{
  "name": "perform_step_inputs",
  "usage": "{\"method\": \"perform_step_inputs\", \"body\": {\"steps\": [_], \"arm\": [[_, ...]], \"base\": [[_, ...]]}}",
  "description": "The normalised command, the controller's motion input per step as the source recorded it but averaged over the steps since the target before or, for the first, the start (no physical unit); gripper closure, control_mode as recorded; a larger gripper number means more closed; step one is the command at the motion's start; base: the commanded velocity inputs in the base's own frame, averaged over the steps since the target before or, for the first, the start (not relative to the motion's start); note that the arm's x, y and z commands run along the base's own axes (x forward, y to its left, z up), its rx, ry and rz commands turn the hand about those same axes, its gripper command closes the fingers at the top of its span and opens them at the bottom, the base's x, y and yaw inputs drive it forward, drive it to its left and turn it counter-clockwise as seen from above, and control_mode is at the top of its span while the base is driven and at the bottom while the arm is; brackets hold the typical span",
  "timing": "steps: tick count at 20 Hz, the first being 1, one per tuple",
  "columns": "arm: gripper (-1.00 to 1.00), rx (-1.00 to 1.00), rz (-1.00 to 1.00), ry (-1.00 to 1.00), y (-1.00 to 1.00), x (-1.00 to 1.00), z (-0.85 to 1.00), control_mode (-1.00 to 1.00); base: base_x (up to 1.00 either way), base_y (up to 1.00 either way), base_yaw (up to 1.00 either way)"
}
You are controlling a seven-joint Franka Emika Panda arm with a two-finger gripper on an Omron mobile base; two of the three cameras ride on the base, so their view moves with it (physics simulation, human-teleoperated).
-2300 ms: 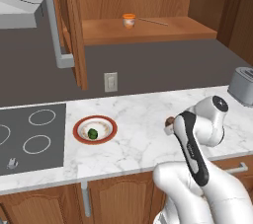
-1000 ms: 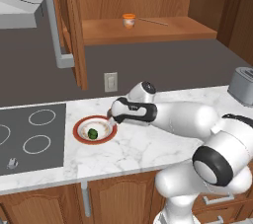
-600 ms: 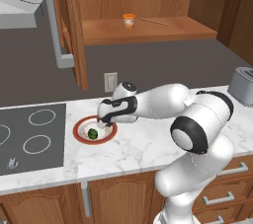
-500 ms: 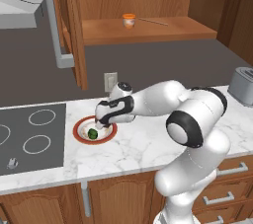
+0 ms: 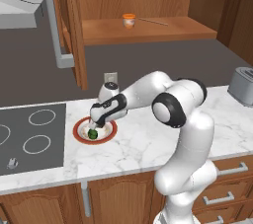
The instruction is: Pick the avocado and bread from the counter and place them on the plate. Then pick the jam from the cabinet and place it next to the plate. Lastly close the cabinet door.
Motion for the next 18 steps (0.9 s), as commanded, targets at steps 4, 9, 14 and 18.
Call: {"method": "perform_step_inputs", "body": {"steps": [4,9,14,18], "arm": [[1.00,-0.02,0.03,0.01,0.00,0.12,-0.34,-1.00],[-1.00,-0.01,0.03,0.00,0.00,0.01,-0.27,-1.00],[-1.00,0.00,0.01,0.00,-0.07,-0.02,-0.12,-1.00],[-1.00,0.00,0.02,0.00,-0.18,-0.28,-0.04,-1.00]], "base": [[0.00,0.00,0.00],[0.00,0.00,0.00],[0.00,0.00,0.00],[0.00,0.00,0.00]]}}
